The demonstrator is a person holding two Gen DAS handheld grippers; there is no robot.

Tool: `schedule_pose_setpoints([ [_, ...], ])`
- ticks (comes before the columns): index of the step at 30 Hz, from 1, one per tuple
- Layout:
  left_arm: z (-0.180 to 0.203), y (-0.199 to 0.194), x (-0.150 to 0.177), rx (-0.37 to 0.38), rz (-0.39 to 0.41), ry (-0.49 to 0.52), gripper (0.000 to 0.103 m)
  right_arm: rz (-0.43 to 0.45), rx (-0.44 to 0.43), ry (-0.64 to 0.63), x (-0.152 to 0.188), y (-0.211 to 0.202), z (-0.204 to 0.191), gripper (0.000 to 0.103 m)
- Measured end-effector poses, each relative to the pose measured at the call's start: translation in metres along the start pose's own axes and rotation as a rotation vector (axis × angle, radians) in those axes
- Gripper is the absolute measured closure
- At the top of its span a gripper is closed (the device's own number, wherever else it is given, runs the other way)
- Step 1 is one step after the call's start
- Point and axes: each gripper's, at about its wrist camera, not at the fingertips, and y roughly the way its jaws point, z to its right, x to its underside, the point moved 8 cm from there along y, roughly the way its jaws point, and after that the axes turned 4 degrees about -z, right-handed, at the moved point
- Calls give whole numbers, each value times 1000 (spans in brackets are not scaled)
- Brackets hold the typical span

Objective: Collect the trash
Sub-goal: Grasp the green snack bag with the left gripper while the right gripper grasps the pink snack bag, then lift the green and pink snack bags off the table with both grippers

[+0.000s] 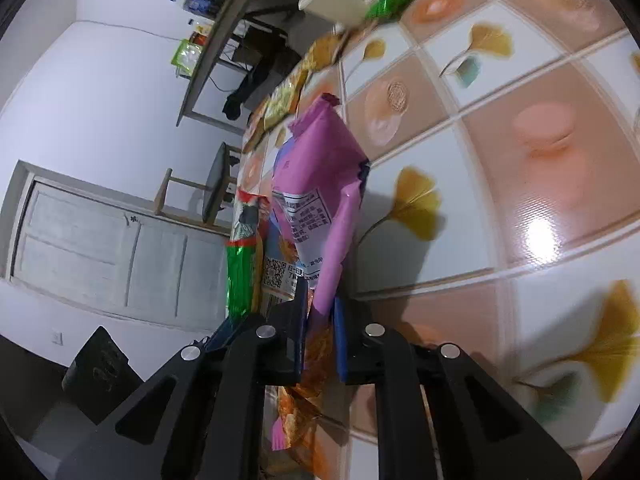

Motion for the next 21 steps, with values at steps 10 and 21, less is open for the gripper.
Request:
schedule_pose_setpoints([
  [10,97,-23,47,233,-46,183,68,77,199,-95,17,-123,54,91],
  [21,22,-54,62,292,-58,-240,35,39,246,-117,28,-143,95,91],
])
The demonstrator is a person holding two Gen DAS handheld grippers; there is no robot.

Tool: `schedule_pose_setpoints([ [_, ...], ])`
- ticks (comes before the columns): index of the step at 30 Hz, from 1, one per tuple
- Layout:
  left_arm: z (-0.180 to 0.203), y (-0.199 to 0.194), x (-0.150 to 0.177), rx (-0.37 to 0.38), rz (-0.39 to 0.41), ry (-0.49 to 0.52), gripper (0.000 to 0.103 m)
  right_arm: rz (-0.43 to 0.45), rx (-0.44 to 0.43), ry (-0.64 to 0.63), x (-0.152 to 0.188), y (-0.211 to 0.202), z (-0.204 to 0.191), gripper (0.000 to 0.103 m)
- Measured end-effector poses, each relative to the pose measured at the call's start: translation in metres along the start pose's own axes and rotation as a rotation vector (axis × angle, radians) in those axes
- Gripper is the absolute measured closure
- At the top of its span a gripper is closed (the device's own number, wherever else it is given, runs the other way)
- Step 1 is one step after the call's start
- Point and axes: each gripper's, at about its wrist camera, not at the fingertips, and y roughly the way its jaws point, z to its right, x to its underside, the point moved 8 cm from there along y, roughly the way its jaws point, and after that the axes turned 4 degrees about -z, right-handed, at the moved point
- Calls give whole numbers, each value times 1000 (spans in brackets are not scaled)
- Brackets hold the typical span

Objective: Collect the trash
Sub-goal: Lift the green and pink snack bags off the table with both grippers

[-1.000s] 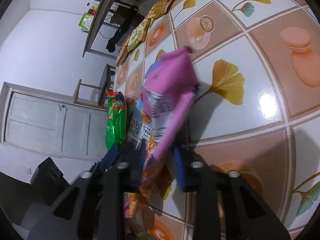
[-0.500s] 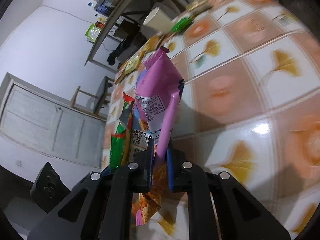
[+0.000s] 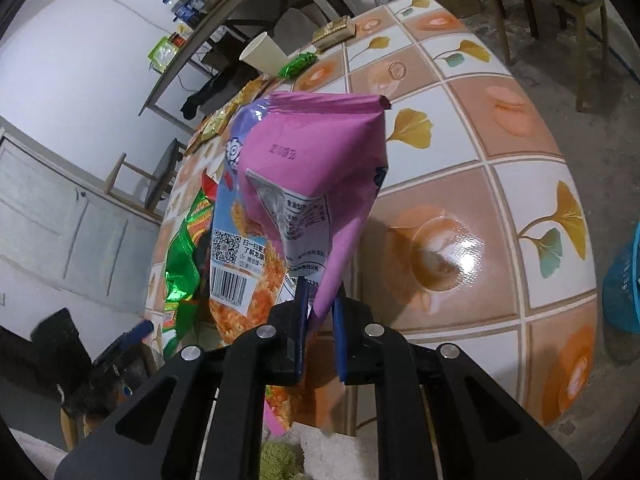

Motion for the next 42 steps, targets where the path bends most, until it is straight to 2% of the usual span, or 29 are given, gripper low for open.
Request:
schedule_pose_setpoints([
  [2,-29,4,-4,-27,-9,-137,35,-6,-9,0,-1,3,-1,91],
  [4,-50,13,-6,-15,-27,-251,37,-13,-16,0,-4,7,-2,91],
  [7,-54,22,-10,35,-47,-310,38,-20,-18,-6,-7,11,-5,91],
  [10,-45,34,-14,77,-75,-318,41,-27,-17,-10,-7,14,-4,91],
  [11,-43,41,-15,75,-100,-320,43,-29,-15,-9,-8,16,-4,91],
  [17,-36,51,-23,40,-118,-297,51,-45,-13,-8,-8,22,-6,91],
  [20,-36,51,-24,35,-120,-306,59,-51,-13,-12,-8,24,-7,91],
  [25,-42,51,-23,-9,-117,-305,81,-58,-16,-18,-8,26,-10,91],
  [27,-44,51,-22,-21,-113,-304,86,-61,-19,-20,-7,27,-11,91],
  [35,-43,51,-22,-30,-83,-292,89,-74,-76,52,-7,33,-5,88],
  [42,-42,50,-22,-8,-64,-290,92,-84,-174,142,-4,43,-4,68],
])
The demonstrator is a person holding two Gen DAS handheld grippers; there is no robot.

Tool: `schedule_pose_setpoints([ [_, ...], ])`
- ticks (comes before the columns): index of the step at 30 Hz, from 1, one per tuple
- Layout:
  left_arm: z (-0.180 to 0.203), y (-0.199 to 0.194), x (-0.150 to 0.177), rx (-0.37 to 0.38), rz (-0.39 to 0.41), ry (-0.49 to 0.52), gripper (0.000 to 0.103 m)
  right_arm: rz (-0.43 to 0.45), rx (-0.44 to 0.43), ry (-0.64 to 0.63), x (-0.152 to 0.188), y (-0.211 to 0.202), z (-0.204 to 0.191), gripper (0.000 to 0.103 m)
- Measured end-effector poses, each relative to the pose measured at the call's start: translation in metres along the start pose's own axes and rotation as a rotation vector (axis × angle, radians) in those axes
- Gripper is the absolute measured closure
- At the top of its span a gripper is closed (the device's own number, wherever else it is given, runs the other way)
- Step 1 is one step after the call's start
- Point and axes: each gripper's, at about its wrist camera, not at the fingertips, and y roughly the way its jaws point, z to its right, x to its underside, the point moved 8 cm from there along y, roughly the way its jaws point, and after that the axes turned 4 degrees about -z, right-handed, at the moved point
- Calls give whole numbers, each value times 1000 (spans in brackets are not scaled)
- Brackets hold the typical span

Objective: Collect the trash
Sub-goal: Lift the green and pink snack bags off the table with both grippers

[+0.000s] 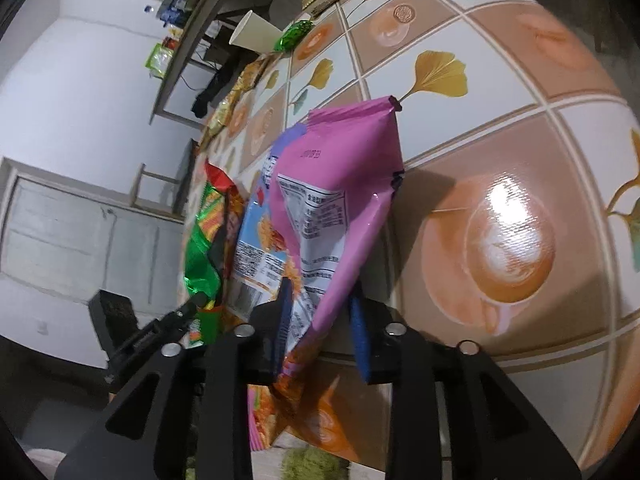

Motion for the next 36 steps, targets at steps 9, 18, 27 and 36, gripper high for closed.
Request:
schedule_pose_setpoints([
  [9,2,-1,1,16,8,1,94,22,0,-13,-4,5,-13,53],
  [18,7,-2,3,67,3,-22,97,41,48,8,-4,6,-5,88],
  [27,20,-7,-2,171,-4,-52,97,102,51,-12,-8,-18,-7,91],
  [36,42,-17,-15,247,14,-41,97,166,50,-20,-13,-42,-11,92],
])
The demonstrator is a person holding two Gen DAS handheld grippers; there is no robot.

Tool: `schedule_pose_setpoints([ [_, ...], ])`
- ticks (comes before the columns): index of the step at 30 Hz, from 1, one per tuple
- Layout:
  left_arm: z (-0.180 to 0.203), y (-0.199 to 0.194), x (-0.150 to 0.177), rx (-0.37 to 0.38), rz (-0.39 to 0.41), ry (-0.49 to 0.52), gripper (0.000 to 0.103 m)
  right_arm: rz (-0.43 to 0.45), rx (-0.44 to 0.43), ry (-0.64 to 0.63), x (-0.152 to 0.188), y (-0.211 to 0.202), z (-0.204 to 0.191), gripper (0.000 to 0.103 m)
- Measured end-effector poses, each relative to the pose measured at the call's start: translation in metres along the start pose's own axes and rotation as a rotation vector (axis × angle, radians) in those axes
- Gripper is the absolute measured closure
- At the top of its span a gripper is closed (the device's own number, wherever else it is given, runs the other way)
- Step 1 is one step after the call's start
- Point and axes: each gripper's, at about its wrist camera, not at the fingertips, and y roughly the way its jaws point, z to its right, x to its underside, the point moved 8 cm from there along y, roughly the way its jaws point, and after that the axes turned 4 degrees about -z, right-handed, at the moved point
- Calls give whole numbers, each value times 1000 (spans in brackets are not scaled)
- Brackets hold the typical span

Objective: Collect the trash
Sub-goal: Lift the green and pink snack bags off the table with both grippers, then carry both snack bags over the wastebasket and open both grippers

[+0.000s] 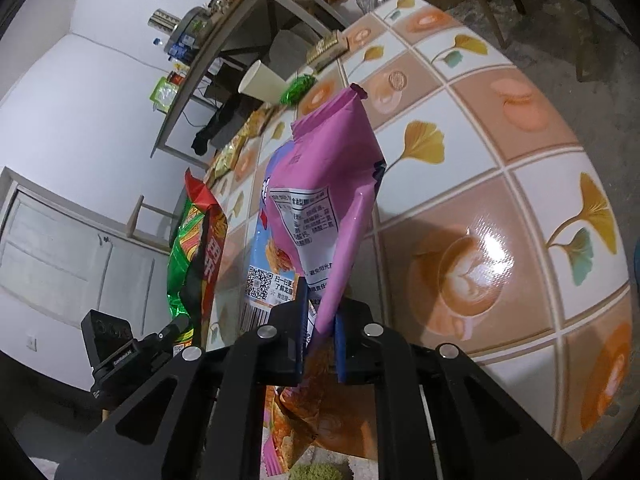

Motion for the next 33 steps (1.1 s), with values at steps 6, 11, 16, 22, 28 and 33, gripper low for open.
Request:
schedule_pose_setpoints([
  [6,20,1,-7,32,2,30,97,51,-8,3,-2,-22,0,92],
  [11,45,6,-12,56,-3,76,97,104,-8,0,-5,-47,0,92],
  [16,75,17,-12,87,-16,132,97,168,0,17,-6,-80,6,92],
  [22,114,42,-3,122,-60,191,97,256,23,46,0,-126,26,92],
  [28,160,84,20,148,-149,271,97,345,48,105,14,-174,61,92],
  [33,203,124,32,176,-217,340,97,423,98,181,30,-222,102,92],
])
